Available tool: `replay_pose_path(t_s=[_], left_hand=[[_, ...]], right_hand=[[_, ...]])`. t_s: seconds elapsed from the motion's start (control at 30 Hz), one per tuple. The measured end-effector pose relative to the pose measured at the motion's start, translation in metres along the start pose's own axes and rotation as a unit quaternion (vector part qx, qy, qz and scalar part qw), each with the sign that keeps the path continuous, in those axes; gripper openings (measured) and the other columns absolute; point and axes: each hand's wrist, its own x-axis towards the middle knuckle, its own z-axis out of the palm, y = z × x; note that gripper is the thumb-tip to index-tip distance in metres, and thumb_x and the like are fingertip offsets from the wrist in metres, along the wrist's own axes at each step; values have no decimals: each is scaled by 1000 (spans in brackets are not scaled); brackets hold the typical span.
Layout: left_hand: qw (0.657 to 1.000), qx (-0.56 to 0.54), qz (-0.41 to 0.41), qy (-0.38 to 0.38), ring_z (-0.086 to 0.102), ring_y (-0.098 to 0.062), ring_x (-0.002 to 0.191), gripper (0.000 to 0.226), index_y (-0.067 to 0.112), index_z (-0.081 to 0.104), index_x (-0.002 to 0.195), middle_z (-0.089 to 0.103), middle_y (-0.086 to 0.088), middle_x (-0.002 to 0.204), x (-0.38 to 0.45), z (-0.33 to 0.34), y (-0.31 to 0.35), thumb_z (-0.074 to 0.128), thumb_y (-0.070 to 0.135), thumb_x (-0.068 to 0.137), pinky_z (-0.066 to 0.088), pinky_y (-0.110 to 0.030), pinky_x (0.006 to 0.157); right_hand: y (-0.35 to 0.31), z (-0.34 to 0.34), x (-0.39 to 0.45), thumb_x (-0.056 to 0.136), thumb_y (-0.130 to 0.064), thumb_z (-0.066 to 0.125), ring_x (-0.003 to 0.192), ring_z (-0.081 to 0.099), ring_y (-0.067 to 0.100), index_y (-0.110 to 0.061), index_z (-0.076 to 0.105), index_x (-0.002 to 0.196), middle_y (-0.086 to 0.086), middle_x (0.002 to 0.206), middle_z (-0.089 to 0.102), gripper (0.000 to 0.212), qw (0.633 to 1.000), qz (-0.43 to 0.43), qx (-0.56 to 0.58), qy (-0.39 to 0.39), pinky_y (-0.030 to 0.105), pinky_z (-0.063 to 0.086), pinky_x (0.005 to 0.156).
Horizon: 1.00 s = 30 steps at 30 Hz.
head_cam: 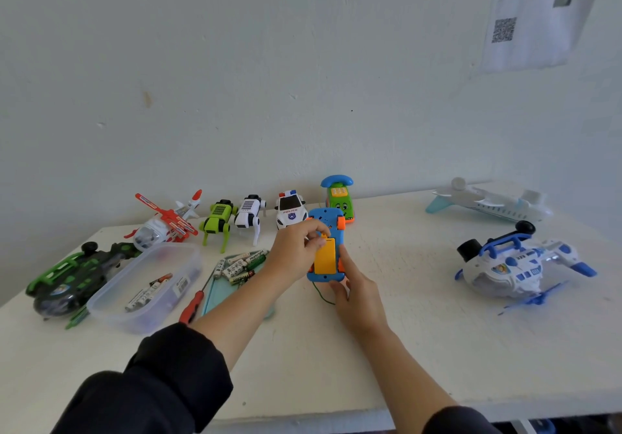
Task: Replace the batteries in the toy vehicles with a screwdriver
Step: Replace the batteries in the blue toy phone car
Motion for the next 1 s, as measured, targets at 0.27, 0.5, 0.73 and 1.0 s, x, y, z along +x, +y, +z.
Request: replay_pose_path(t_s=[0.27, 0.5, 0.73, 1.0], left_hand=[[991, 130, 14, 5, 52, -13, 103, 29, 21, 65, 119, 58, 2, 114, 3, -2, -2, 61, 21, 90, 40, -25, 79], [980, 189, 53, 35, 47, -18, 112, 37, 21, 61, 126, 54, -2, 114, -2, 7, -14, 63, 22, 89, 45, -30, 81], [935, 330, 126, -6, 47, -26, 112, 34, 18, 57, 129, 51, -8, 121, -2, 5, -11, 51, 25, 96, 52, -41, 75], [982, 164, 94, 16, 52, -17, 107, 46, 19, 52, 134, 52, -2, 121, 5, -9, -43, 47, 3, 92, 46, -28, 80]], right_hand=[[1, 1, -1, 92, -3, 54, 100, 59, 26, -21, 20, 147, 8, 119, 62, 68, 1000, 2, 9, 0, 15, 36, 73], [0, 0, -1, 93, -4, 53, 102, 59, 23, -21, 18, 147, 7, 125, 59, 67, 1000, -4, 7, -13, 13, 38, 76], [1, 0, -1, 93, -4, 53, 103, 60, 24, -21, 16, 148, 7, 122, 61, 68, 1000, 3, -2, -14, 13, 37, 74], [1, -4, 0, 92, 5, 48, 93, 56, 10, -14, 56, 129, 1, 107, 63, 42, 984, 68, 113, 117, -1, 36, 71]])
